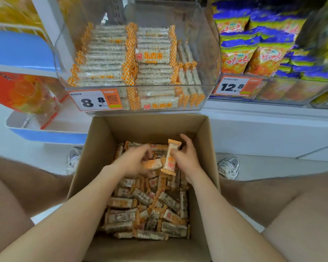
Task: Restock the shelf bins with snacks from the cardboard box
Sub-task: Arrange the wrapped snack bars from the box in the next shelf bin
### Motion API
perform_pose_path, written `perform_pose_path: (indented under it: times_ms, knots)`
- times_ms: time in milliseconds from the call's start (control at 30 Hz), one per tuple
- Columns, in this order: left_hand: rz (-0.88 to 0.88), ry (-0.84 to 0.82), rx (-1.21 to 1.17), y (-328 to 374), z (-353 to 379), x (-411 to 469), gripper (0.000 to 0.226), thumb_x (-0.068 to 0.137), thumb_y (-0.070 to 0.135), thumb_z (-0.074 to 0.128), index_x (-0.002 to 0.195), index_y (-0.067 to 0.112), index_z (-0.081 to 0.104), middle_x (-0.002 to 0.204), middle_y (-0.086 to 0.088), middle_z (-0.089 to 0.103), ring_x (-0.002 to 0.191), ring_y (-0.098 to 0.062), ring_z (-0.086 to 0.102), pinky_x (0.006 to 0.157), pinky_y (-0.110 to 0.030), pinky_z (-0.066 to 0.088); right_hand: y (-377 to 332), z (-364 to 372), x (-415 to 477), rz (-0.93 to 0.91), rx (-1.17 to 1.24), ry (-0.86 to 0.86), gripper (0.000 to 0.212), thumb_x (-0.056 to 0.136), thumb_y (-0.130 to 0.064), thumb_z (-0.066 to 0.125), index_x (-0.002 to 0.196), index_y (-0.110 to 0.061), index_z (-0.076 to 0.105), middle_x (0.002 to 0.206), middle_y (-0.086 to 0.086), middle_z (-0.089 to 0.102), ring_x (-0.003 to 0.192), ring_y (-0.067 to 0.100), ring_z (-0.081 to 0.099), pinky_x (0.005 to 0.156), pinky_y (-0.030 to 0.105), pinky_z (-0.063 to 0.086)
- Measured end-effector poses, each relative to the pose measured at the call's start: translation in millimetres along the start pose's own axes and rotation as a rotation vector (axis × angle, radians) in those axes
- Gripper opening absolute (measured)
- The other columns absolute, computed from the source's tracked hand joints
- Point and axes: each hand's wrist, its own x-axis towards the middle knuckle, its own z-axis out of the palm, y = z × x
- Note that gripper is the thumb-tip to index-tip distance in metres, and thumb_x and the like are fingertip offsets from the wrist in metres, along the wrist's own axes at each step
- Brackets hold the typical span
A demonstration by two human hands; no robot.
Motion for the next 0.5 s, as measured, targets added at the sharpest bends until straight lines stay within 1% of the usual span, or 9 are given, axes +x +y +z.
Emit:
perform_pose_path:
  times_ms: [67,133,167,200,267,333,400,433,500]
  knots:
    - [0.024,0.070,-0.011,8,-16,-14,0.073,0.060,0.043,0.099,0.115,0.032,0.052,0.104,0.014,0.062,0.092,-0.002,0.053,0.079,-0.031,0.047,-13,-2,-7,0.000,0.048,-0.022,0.064,0.091,-0.008,0.067,0.144,-0.042,0.055,0.131,0.003,0.063,0.108,0.023,0.071,0.089,0.044,0.063]
    - [0.036,0.150,-0.057,13,-25,-26,0.084,0.056,0.049,0.099,0.123,0.038,0.050,0.106,0.015,0.066,0.096,-0.003,0.060,0.086,-0.034,0.054,-26,-5,-16,0.031,0.168,-0.060,0.045,0.094,-0.004,0.066,0.131,-0.029,0.067,0.125,0.014,0.067,0.100,0.027,0.073,0.079,0.038,0.063]
    - [0.042,0.187,-0.084,15,-28,-32,0.088,0.055,0.052,0.098,0.127,0.043,0.048,0.107,0.015,0.068,0.099,-0.005,0.064,0.091,-0.037,0.056,-32,-5,-22,0.045,0.217,-0.095,0.040,0.094,-0.002,0.068,0.128,-0.023,0.068,0.121,0.018,0.070,0.097,0.029,0.075,0.076,0.035,0.063]
    - [0.052,0.223,-0.114,17,-29,-37,0.090,0.056,0.054,0.097,0.130,0.047,0.046,0.109,0.014,0.069,0.104,-0.007,0.066,0.095,-0.040,0.057,-36,-4,-27,0.049,0.248,-0.116,0.037,0.093,-0.002,0.071,0.126,-0.019,0.067,0.118,0.020,0.072,0.096,0.030,0.077,0.077,0.036,0.064]
    - [0.078,0.293,-0.178,21,-32,-48,0.087,0.062,0.050,0.095,0.133,0.050,0.045,0.109,0.013,0.070,0.111,-0.006,0.065,0.099,-0.040,0.056,-41,-3,-34,0.033,0.180,-0.104,0.037,0.087,-0.009,0.081,0.120,-0.020,0.068,0.114,0.016,0.075,0.097,0.027,0.078,0.087,0.043,0.064]
    - [0.116,0.369,-0.233,27,-37,-58,0.081,0.067,0.041,0.096,0.132,0.046,0.049,0.102,0.013,0.072,0.103,0.002,0.067,0.094,-0.030,0.057,-47,-3,-42,0.000,0.036,-0.088,0.037,0.081,-0.020,0.088,0.113,-0.025,0.072,0.113,0.009,0.076,0.098,0.023,0.077,0.093,0.046,0.062]
    - [0.151,0.451,-0.241,32,-45,-66,0.075,0.067,0.040,0.097,0.128,0.042,0.054,0.102,0.016,0.072,0.099,0.007,0.066,0.087,-0.018,0.055,-55,-3,-49,-0.026,-0.013,-0.099,0.034,0.076,-0.028,0.092,0.107,-0.027,0.077,0.109,0.005,0.078,0.099,0.021,0.077,0.096,0.048,0.061]
    - [0.165,0.483,-0.235,35,-50,-70,0.073,0.066,0.040,0.098,0.126,0.040,0.057,0.104,0.018,0.070,0.100,0.007,0.066,0.085,-0.014,0.053,-60,-4,-54,-0.041,-0.028,-0.109,0.030,0.076,-0.029,0.092,0.104,-0.027,0.080,0.107,0.004,0.079,0.099,0.021,0.077,0.097,0.048,0.060]
    - [0.206,0.512,-0.209,41,-64,-77,0.069,0.063,0.039,0.099,0.120,0.037,0.062,0.108,0.022,0.067,0.102,0.006,0.063,0.086,-0.015,0.052,-73,-6,-61,-0.078,-0.013,-0.172,0.028,0.081,-0.024,0.088,0.107,-0.028,0.081,0.109,0.004,0.079,0.102,0.021,0.076,0.097,0.048,0.060]
